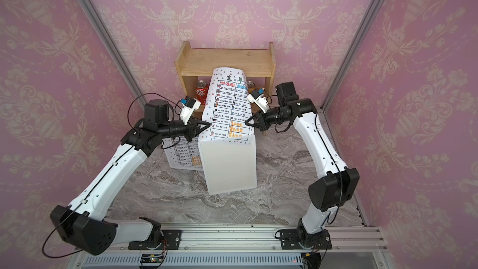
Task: Insert the menus into the narrow rack
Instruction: Insert the menu into the narrow rack.
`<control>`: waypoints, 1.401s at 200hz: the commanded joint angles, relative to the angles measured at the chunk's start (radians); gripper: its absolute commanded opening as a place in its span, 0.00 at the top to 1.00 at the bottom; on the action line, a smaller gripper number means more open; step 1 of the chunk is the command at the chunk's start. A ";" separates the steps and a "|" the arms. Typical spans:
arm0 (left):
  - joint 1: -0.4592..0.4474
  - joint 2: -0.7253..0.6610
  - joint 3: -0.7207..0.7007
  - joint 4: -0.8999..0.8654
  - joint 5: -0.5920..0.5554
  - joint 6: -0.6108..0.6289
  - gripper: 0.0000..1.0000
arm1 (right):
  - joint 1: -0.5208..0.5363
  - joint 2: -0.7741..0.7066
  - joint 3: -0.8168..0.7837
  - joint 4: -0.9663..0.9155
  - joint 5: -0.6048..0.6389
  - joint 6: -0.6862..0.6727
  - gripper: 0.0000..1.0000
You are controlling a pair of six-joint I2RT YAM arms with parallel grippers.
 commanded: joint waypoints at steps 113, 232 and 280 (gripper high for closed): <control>0.005 -0.084 -0.102 0.037 0.018 -0.025 0.98 | -0.004 -0.007 0.021 0.004 -0.007 -0.010 0.92; 0.002 -0.117 -0.210 0.128 0.053 -0.102 1.00 | 0.008 0.062 0.140 -0.079 0.046 -0.048 0.92; -0.010 -0.141 -0.243 0.134 0.044 -0.110 0.93 | 0.011 0.049 0.102 -0.047 0.044 -0.042 0.93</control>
